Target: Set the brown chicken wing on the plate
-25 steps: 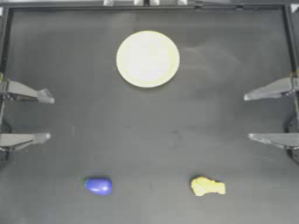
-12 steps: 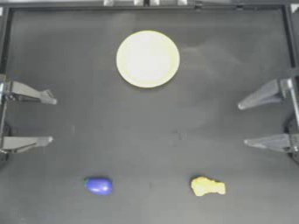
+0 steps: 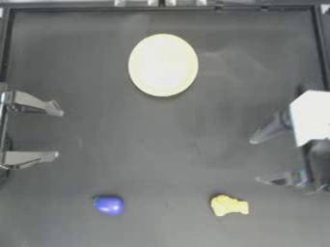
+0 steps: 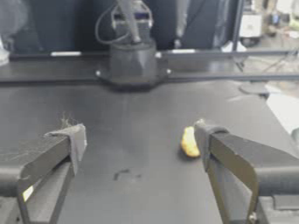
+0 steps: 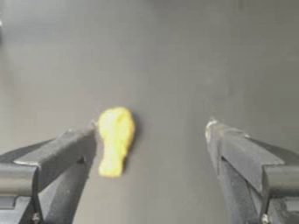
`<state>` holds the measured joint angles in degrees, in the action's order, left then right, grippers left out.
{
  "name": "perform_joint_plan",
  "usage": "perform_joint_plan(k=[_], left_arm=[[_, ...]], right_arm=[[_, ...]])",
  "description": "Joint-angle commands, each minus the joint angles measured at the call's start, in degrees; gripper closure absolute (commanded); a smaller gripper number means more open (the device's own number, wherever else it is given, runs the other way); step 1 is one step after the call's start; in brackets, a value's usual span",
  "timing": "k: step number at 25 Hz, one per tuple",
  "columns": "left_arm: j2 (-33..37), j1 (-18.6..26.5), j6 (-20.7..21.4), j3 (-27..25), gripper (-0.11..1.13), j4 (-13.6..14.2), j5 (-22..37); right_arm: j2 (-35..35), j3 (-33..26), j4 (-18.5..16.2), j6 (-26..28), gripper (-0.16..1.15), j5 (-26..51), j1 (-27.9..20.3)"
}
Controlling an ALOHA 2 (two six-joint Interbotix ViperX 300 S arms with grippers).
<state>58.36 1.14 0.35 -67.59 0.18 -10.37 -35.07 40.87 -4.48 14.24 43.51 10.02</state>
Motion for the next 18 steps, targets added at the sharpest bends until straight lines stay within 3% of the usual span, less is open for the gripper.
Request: perform_joint_plan(k=[1, 5, 12, 18], left_arm=[[-1.41, 0.44, 0.00, 1.58, 0.00, -0.09, 0.18], [-1.41, 0.97, 0.00, 1.58, 0.00, 0.00, 0.18], [-1.49, 1.14, 0.00, 1.58, 0.00, -0.09, 0.18], [-1.49, 1.23, 0.00, 1.67, 0.00, -0.09, 0.18]], right_arm=[[3.08, -3.08, -5.98, 5.98, -0.03, 3.34, 3.87], [7.03, -3.60, -9.23, 12.04, -0.03, 5.10, 7.56], [13.01, -3.69, -8.61, 15.29, -0.03, 4.39, 9.67], [18.19, -4.22, -6.06, 16.00, -0.03, 1.67, 9.76]])
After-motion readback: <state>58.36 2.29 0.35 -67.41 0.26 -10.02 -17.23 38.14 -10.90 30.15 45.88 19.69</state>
